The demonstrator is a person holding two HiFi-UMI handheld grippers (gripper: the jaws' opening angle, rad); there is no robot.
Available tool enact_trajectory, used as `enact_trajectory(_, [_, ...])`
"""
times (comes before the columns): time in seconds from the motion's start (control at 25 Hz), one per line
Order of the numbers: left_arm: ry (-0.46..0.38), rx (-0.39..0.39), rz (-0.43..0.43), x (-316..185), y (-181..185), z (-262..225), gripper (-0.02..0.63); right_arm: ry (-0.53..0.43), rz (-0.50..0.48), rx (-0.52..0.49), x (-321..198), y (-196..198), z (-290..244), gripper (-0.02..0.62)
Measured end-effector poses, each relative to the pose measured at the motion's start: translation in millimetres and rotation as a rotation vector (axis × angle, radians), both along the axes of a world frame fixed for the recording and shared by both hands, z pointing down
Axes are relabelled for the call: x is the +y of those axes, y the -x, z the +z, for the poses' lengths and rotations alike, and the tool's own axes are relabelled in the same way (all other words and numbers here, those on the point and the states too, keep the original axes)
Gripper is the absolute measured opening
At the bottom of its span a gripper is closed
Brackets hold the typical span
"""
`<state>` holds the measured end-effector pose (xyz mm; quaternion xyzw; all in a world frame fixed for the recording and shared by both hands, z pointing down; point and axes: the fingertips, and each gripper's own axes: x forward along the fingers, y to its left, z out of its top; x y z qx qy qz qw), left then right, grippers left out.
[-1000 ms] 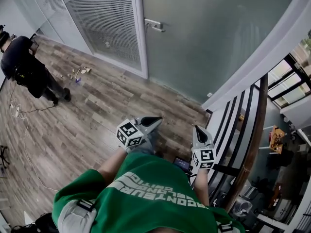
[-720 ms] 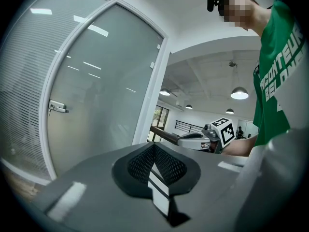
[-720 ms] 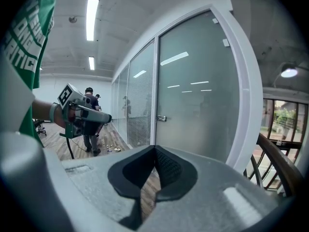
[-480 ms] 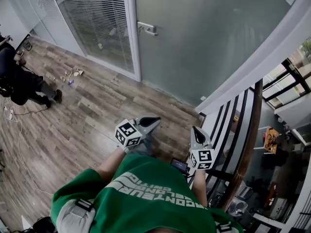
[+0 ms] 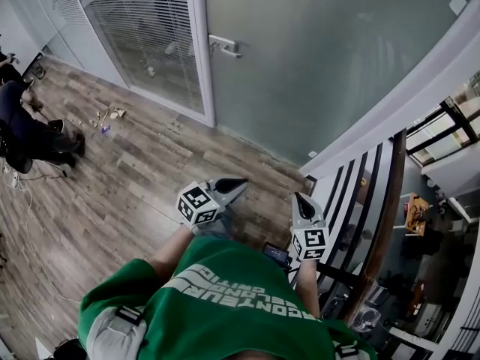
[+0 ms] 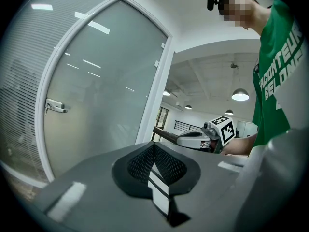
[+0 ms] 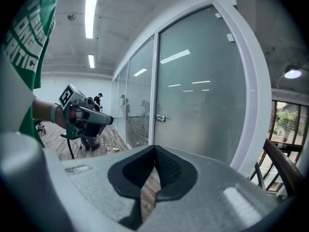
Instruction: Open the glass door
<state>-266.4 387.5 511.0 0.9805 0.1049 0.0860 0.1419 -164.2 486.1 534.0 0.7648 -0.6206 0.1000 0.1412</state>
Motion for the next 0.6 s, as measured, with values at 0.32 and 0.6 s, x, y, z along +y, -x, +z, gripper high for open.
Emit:
enact_trajectory(0.32, [0.023,0.002,0.006,-36.5,-27.2,4.3,0.015,0.030,-0.001,0.009,-34.9,-22.5,0.0,-0.008])
enact_trajectory(0.6, [0.040,0.018,-0.017,-85.8,-46.6,0.9,0.015,0.041,-0.011,0.026,-85.3,-46.9,-8.6,-0.008])
